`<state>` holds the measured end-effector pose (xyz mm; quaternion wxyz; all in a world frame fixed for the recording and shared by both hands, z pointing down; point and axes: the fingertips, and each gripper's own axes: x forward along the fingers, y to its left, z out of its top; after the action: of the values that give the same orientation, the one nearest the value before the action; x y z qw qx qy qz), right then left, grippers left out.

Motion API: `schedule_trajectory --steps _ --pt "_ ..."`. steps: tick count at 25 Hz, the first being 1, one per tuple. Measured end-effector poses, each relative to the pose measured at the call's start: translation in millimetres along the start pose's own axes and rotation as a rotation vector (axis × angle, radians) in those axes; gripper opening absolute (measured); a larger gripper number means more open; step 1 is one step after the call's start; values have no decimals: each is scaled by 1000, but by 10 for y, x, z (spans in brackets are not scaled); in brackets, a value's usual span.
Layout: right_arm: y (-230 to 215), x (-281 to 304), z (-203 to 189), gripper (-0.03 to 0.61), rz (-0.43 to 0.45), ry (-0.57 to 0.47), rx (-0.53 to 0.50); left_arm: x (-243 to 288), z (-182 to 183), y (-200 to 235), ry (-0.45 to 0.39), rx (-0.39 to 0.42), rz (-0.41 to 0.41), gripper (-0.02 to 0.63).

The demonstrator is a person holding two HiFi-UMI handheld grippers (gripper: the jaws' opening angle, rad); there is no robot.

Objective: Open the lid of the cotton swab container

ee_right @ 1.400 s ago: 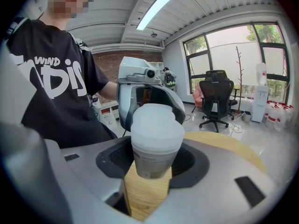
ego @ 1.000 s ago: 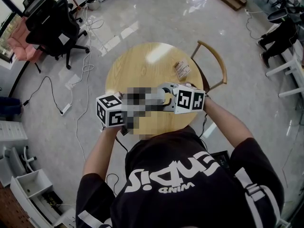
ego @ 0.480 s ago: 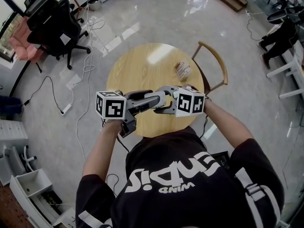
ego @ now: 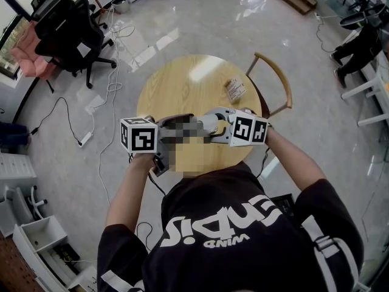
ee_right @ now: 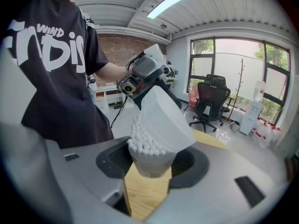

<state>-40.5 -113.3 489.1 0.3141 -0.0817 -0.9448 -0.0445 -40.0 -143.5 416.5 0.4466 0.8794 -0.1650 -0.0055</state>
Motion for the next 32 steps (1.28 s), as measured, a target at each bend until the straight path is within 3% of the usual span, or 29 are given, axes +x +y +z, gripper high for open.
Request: schedule_trajectory --steps 11,14,18,21,32 --pt "-126 -454 -290 198 -118 -31 146 -352 -76 195 -24 -29 60 247" --pt "-167 -582 -336 198 -165 -44 200 -471 -86 266 -36 -15 96 221" --pt "-236 -711 -343 198 -251 -92 305 -573 -97 339 -54 70 188 105" --pt "-301 -776 -339 198 -319 -127 376 -637 -17 378 -119 146 253 20" --pt "-456 -996 -357 198 -601 -280 560 -841 26 358 -294 420 494 9"
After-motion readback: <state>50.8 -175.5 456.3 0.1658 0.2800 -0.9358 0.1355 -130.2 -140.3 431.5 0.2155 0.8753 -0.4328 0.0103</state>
